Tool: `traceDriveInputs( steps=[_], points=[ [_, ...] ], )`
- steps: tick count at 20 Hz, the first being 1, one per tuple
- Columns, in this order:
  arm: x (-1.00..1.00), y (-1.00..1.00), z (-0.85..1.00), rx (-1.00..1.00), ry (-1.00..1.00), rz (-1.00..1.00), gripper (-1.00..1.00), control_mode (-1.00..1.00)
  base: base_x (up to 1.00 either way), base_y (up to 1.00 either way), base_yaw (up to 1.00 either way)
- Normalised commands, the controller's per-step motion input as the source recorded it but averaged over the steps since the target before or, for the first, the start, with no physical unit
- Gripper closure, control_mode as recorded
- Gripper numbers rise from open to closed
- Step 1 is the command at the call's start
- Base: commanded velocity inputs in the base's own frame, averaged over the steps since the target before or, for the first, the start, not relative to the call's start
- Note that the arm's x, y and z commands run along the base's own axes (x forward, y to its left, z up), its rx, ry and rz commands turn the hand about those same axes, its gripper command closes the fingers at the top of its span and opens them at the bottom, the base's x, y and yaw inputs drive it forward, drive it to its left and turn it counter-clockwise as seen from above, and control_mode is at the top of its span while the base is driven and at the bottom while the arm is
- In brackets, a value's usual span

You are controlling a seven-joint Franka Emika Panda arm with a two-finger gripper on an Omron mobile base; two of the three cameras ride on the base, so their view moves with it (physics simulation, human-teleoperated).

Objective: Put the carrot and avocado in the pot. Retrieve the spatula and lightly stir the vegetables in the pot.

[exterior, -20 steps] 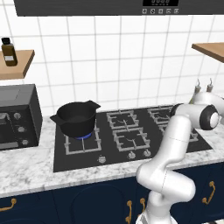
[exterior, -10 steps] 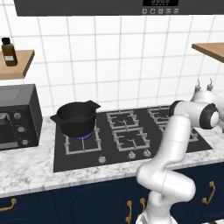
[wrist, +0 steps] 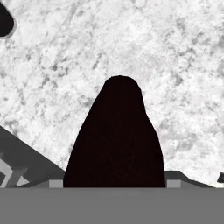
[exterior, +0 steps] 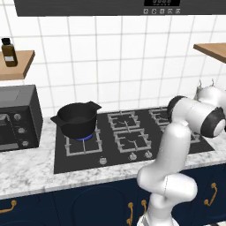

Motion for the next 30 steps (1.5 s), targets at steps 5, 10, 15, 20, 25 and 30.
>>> traceDriveInputs(
  steps=[5, 10, 15, 20, 25, 30],
  points=[
    [0.21, 1.0, 0.56, 0.0, 0.19, 0.08, 1.0, -1.0, 0.0, 0.0, 0.0],
    [0.15, 1.0, 0.64, 0.0, 0.14, 0.09, 1.0, -1.0, 0.0, 0.0, 0.0],
    [0.08, 1.0, 0.79, 0.0, 0.12, 0.14, 1.0, -1.0, 0.0, 0.0, 0.0],
    [0.0, 1.0, 0.43, 0.0, 0.01, 0.15, 1.0, -1.0, 0.0, 0.0, 0.0],
    [-0.09, 1.0, 0.44, 0.06, 0.1, 0.12, 1.0, -1.0, 0.0, 0.0, 0.0],
    [-0.15, 1.0, 0.36, 0.08, 0.12, 0.13, 1.0, -1.0, 0.0, 0.0, 0.0]
  ],
)
